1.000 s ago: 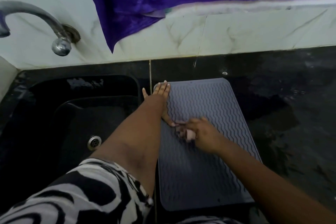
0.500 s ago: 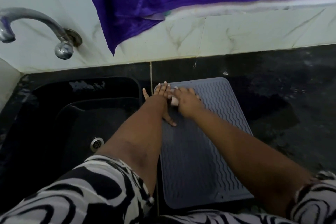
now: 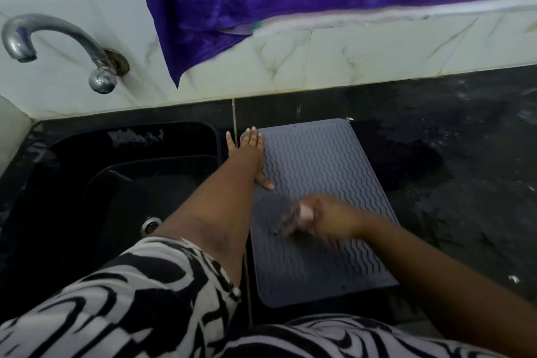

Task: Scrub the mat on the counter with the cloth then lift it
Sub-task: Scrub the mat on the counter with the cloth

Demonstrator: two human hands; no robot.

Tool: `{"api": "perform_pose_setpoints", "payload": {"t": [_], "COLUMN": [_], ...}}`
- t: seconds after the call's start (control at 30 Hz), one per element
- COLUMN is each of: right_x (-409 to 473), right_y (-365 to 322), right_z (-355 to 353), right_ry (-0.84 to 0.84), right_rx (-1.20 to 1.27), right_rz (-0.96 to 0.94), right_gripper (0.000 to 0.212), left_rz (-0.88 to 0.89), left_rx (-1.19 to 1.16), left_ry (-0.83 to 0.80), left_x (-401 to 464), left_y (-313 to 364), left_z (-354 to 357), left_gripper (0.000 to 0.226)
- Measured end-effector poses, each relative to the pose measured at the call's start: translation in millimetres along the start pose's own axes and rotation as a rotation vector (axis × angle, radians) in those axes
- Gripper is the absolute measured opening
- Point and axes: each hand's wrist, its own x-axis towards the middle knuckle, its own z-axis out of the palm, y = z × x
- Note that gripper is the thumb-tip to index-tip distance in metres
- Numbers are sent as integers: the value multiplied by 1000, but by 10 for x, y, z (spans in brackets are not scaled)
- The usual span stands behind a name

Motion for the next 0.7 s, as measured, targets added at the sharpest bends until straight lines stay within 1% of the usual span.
{"api": "perform_pose_setpoints", "payload": {"t": [0.03, 0.07, 0.1, 0.13, 0.2, 0.23, 0.27, 0.33, 0.43, 0.5, 0.6, 0.63, 0.67, 0.7], "right_x": [120, 281, 445, 578, 748, 778, 758, 611, 191, -182, -669, -755, -806, -826], "right_y": [-36, -53, -65, -74, -30, 26, 75, 160, 261, 324, 376, 379, 348, 271], "right_z": [-127, -217, -246, -217, -2, 152, 293, 517, 749, 923, 1136, 1118, 1057, 965], "right_ry": [121, 234, 298, 313, 255, 247, 280, 335, 298, 236, 94, 42, -9, -31], "right_rx": [36, -33, -137, -246, -433, -515, -572, -592, -446, -400, -499, -475, -402, -251], "right_rz": [12, 20, 39, 61, 114, 141, 148, 113, 45, 28, -17, -24, -36, -33], "right_gripper": [20, 21, 26, 32, 46, 54, 58, 55, 49, 54, 58, 57, 50, 37], "left_rz": [24, 56, 83, 88, 53, 38, 29, 14, -12, -30, -46, -52, -57, -64], "left_rx": [-11, -30, -50, -83, -130, -116, -95, -96, -105, -104, -106, -93, -69, -30], "left_ry": [36, 80, 115, 126, 135, 163, 196, 227, 231, 226, 221, 222, 224, 231], "left_x": [-56, -118, -188, -262, -384, -415, -432, -440, -417, -401, -384, -382, -387, -402], "left_y": [-11, -33, -61, -80, -91, -86, -81, -76, -67, -63, -47, -43, -34, -19], "left_z": [38, 97, 171, 254, 426, 495, 542, 584, 610, 622, 624, 614, 602, 591], "left_gripper": [151, 140, 127, 114, 92, 84, 80, 80, 82, 81, 81, 81, 81, 80]}}
